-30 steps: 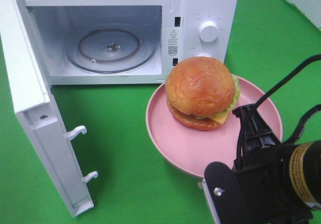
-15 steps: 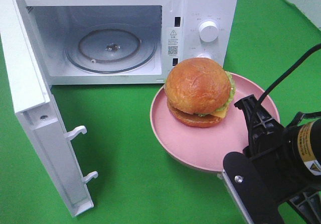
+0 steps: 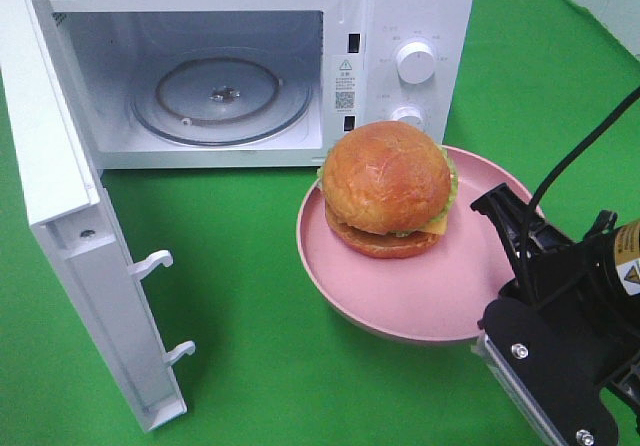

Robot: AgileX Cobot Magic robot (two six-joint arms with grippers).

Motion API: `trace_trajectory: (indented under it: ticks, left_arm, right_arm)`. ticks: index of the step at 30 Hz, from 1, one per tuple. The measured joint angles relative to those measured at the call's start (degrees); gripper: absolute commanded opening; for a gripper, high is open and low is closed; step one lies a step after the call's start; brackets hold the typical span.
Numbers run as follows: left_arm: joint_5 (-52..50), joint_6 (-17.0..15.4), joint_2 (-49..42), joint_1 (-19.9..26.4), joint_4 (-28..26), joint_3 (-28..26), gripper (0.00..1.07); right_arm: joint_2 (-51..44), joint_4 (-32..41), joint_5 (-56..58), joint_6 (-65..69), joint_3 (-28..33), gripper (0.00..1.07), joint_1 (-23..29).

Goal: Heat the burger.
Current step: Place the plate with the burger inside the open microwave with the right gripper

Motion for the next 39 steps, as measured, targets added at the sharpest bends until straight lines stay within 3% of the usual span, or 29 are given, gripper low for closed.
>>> trace_trajectory:
  ticks: [5,15,24,39]
  left_arm:
    - [0.00,0.00,0.00,0.00,0.00,0.00,0.98]
    - [0.00,0.00,0.00,0.00,0.00,0.00,0.98]
    - [0.00,0.00,0.00,0.00,0.00,0.00,0.98]
    - [0.00,0.00,0.00,0.00,0.00,0.00,0.98]
  right_arm:
    - [0.00,3.38,0.00,-4.13,0.00,0.00,-0.74]
    - [0.00,3.32,0.00,-4.93,0.00,0.00,-0.63]
    - [1.26,-0.23,0.11,-4.41,-0.46,0.00,4.13]
    - [12.72,2.52,0.11,-3.50,-12.32,0.00,4.13]
